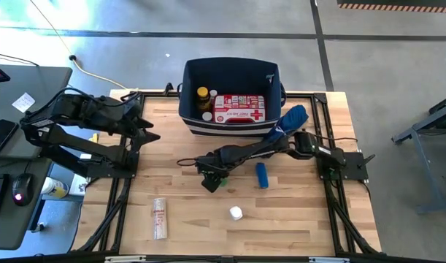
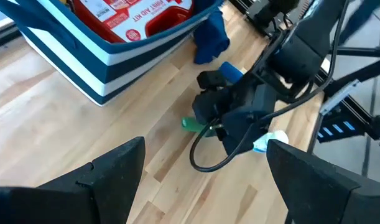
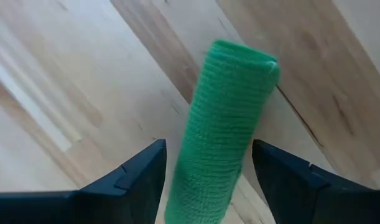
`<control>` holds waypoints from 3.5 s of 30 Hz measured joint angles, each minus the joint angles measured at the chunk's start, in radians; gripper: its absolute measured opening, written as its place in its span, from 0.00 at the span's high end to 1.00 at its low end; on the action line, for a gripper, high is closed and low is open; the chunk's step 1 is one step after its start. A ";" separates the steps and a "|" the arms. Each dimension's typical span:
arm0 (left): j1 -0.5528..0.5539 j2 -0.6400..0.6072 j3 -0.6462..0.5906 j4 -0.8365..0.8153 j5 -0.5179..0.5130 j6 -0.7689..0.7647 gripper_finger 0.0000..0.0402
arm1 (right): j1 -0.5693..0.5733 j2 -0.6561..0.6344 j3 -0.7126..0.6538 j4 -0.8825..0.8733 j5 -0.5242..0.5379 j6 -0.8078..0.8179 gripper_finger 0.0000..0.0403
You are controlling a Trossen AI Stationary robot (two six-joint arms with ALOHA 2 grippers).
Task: Pick & place medical supplies in basket/bin
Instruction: Put the rolled green bandage into the blue bin, then put the rolled blue bandage into the blue bin
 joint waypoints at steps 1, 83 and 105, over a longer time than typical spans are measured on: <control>0.000 0.003 0.000 0.000 -0.002 -0.004 0.08 | -0.004 0.004 0.000 -0.005 -0.002 0.000 0.44; 0.000 0.081 0.001 0.060 -0.114 -0.135 0.08 | -0.502 -0.186 0.000 0.313 -0.194 -0.108 0.71; 0.000 0.094 0.000 0.060 -0.123 -0.133 0.08 | -0.515 -0.276 0.000 0.249 -0.222 -0.148 0.33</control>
